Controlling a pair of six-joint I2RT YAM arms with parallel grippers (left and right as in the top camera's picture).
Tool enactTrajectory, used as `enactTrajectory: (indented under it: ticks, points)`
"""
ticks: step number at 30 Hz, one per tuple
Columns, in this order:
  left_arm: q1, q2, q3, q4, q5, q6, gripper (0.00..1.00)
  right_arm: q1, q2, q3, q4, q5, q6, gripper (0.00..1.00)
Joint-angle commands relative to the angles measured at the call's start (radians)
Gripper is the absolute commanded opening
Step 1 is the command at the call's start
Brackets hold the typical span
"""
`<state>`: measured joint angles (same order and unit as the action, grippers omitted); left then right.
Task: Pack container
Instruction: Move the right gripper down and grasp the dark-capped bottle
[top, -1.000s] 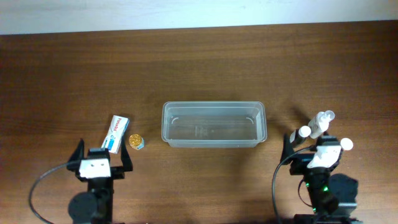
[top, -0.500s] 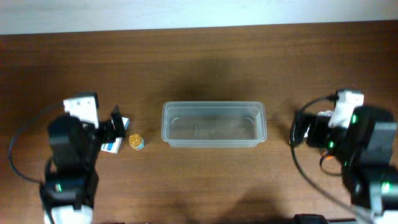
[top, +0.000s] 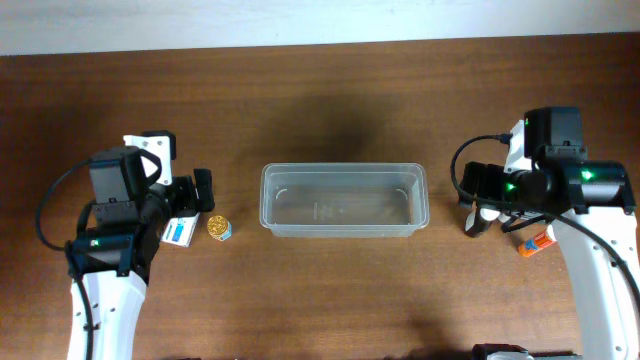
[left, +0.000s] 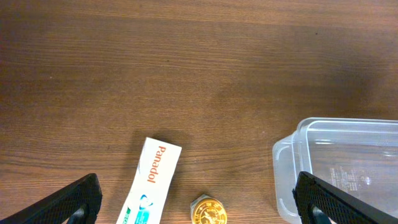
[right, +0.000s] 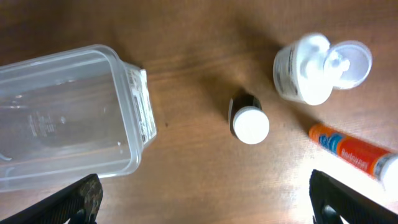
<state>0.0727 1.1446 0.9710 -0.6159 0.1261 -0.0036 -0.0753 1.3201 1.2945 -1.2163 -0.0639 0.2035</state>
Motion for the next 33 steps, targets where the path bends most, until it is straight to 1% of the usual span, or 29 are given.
enactTrajectory:
  ticks: [1, 9, 16, 20, 27, 32, 33]
  points:
    - [0.004, -0.002, 0.021, 0.001, 0.028, -0.011, 0.99, -0.006, 0.032, 0.017, -0.016, 0.013, 0.039, 0.98]
    - [0.004, 0.001, 0.021, 0.0, 0.028, -0.011, 0.99, -0.008, 0.14, 0.016, -0.018, 0.017, 0.067, 0.98]
    - [0.004, 0.001, 0.021, -0.01, 0.028, -0.011, 0.99, -0.066, 0.212, -0.006, -0.003, 0.016, 0.076, 0.98]
    - [0.004, 0.002, 0.021, -0.01, 0.028, -0.011, 0.99, -0.097, 0.22, -0.057, 0.035, 0.016, 0.073, 0.98]
    - [0.004, 0.002, 0.021, -0.01, 0.027, -0.011, 0.99, -0.095, 0.225, -0.106, 0.083, 0.017, 0.056, 1.0]
    - [0.004, 0.002, 0.021, -0.01, 0.028, -0.011, 0.99, -0.095, 0.225, -0.165, 0.161, 0.016, 0.056, 0.97]
    - [0.004, 0.002, 0.021, -0.01, 0.027, -0.011, 0.99, -0.095, 0.225, -0.178, 0.176, 0.016, 0.056, 0.95]
